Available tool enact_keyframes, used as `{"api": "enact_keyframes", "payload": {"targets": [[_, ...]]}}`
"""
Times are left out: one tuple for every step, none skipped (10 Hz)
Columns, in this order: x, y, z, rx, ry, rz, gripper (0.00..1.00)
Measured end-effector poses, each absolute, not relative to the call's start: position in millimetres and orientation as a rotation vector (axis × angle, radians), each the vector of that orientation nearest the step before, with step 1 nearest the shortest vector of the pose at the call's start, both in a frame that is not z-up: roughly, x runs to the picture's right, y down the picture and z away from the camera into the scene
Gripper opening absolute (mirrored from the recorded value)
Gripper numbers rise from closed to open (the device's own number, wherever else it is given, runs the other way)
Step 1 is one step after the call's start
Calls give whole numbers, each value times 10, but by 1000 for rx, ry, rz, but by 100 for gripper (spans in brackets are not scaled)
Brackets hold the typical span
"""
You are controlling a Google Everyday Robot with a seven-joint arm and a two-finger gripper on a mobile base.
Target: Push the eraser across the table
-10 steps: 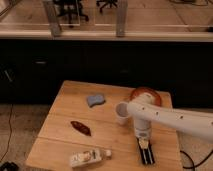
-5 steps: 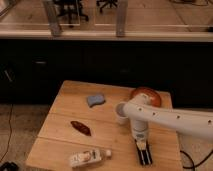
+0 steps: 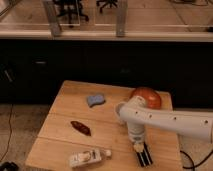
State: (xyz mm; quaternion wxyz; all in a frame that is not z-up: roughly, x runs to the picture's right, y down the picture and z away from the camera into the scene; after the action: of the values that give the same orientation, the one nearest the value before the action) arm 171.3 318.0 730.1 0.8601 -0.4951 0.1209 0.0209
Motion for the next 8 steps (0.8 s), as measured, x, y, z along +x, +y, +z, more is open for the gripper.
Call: {"api": "enact_keyframes", "payload": {"targets": [[1708, 3186, 7316, -1041, 256, 33, 0], [1710, 3191, 7319, -1043, 259, 23, 0], [1703, 3193, 7330, -1040, 256, 22, 0], [1704, 3185, 7328, -1039, 255, 22, 0], [1703, 3182, 7328, -1039, 255, 21, 0], [1703, 3183, 7328, -1039, 254, 22, 0], [1696, 3192, 7334, -1038, 253, 16, 0], [1649, 3203, 7356, -1037, 248, -2, 0]]}}
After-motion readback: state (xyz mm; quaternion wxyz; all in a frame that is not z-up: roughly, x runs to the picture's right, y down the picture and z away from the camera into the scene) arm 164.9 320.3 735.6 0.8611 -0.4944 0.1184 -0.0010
